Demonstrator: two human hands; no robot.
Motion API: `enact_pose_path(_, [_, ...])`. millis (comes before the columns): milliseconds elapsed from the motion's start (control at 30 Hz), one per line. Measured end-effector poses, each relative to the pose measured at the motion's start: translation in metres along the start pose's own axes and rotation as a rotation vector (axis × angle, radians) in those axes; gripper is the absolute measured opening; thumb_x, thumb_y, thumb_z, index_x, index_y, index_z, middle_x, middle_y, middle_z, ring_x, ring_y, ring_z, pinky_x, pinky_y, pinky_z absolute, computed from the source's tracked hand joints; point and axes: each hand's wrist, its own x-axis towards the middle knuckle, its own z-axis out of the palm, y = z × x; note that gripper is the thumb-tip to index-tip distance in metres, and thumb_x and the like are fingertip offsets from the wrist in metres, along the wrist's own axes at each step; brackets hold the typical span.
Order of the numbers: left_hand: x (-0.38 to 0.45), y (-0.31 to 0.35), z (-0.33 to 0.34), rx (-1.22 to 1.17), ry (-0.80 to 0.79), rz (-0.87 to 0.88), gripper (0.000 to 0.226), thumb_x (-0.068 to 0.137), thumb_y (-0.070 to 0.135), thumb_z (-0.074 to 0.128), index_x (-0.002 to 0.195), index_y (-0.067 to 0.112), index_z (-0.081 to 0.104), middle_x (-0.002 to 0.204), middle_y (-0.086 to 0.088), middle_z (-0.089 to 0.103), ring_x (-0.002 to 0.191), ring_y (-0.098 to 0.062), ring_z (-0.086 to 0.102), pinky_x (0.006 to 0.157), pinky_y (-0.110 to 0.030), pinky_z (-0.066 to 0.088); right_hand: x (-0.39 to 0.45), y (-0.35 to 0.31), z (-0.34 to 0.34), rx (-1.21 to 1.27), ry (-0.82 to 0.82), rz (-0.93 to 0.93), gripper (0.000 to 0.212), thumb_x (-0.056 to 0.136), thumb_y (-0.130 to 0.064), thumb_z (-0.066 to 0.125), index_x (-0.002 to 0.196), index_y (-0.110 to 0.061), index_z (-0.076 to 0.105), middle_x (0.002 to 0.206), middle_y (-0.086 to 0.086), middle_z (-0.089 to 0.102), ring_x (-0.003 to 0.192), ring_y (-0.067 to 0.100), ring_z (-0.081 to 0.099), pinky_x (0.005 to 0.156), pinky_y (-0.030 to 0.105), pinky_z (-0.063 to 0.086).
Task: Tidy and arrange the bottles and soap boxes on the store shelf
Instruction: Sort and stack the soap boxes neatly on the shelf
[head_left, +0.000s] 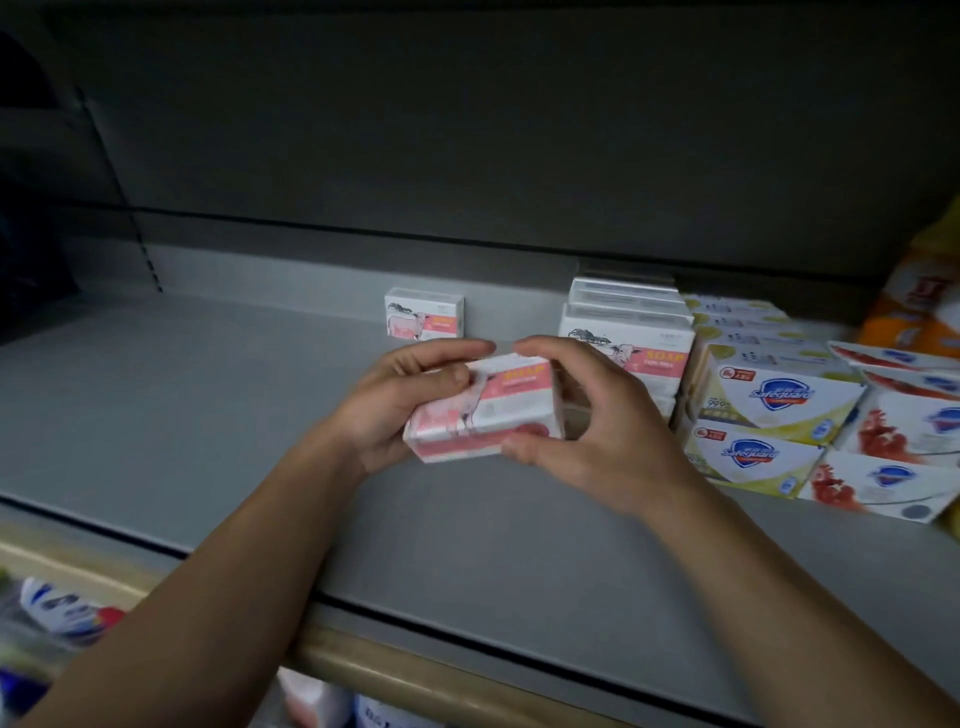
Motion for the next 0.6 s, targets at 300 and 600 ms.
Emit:
enact_pose_path(300, [-0.004, 0.001, -0.001, 0.001, -0.068, 0.043, 0.056, 0.063, 0.057, 0.082, 0.097, 0.013, 0.075, 0.079, -0.015, 0.073, 0.063, -0.023, 0.071, 0.054, -0.026, 0.058, -0.002, -0.012, 0.001, 0.378, 0.021, 0.665, 0.069, 0.067, -0.082, 0.045, 0.093, -0.023, 0.070, 0.064, 0.003, 0.071, 0.059, 0.022, 0.072, 0.056, 0.035, 0.060])
enact_pose_path(600, [-0.001, -0.003, -0.005, 0.225, 0.213, -0.044, 0.052, 0.080, 0.061, 0.054, 0.081, 0.014, 0.078, 0.079, -0.017, 0.073, 0.065, -0.026, 0.071, 0.047, -0.025, 0.054, -0.003, -0.011, 0.014, 0.699, -0.278, 0.950, 0.086, 0.081, -0.080, 0.038, 0.105, -0.004, 0.069, 0.068, 0.015, 0.068, 0.056, 0.024, 0.067, 0.049, 0.026, 0.052])
